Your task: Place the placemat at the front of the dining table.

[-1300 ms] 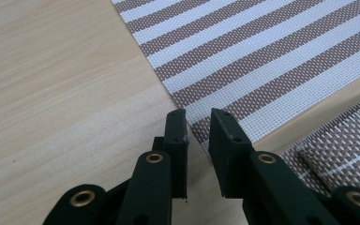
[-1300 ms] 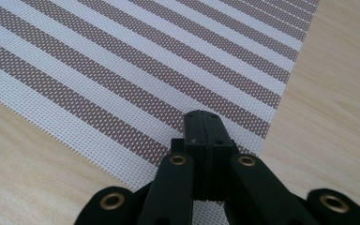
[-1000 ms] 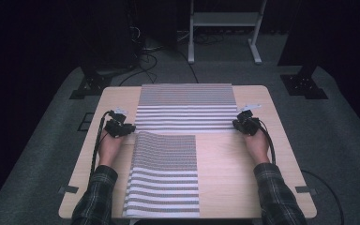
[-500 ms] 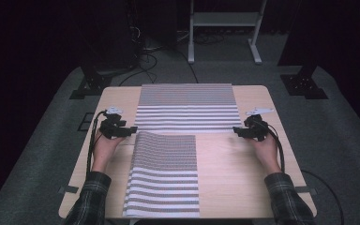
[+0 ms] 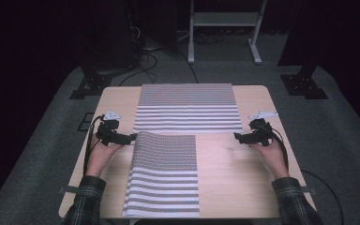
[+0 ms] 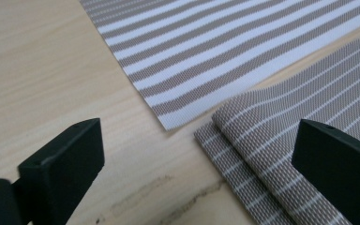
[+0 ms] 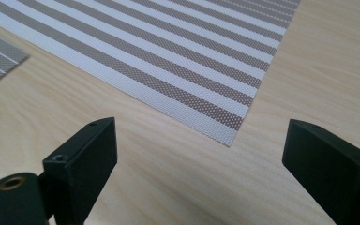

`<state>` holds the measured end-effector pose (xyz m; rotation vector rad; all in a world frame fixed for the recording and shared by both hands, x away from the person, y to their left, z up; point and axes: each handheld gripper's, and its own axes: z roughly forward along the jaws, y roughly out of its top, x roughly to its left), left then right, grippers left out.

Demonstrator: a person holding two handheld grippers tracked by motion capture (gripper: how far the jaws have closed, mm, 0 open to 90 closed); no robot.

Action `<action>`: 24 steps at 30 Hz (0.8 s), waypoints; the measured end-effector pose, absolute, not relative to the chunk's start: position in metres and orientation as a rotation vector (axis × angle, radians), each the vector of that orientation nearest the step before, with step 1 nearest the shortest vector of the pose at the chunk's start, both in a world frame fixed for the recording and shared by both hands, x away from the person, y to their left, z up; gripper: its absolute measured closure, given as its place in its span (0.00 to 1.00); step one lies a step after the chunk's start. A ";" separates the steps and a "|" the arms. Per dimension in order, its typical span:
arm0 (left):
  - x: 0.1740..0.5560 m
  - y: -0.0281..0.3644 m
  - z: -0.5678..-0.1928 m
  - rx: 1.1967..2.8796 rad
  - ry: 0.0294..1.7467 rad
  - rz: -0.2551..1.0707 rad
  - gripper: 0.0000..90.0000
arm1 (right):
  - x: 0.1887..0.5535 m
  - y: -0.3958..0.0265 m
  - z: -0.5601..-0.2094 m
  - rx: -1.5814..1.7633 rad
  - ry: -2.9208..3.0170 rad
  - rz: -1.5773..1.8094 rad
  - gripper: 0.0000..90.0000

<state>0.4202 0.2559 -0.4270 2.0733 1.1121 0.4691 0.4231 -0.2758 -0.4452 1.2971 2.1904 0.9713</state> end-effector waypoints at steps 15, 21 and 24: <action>0.391 0.258 -0.423 2.063 1.073 0.494 0.00 | 0.400 -0.286 -0.440 1.272 2.176 1.016 0.10; 0.382 0.258 -0.421 2.061 1.056 0.498 0.00 | 0.388 -0.290 -0.439 1.258 2.170 1.029 0.10; 0.377 0.256 -0.421 2.062 1.042 0.500 0.00 | 0.381 -0.292 -0.440 1.245 2.168 1.040 0.10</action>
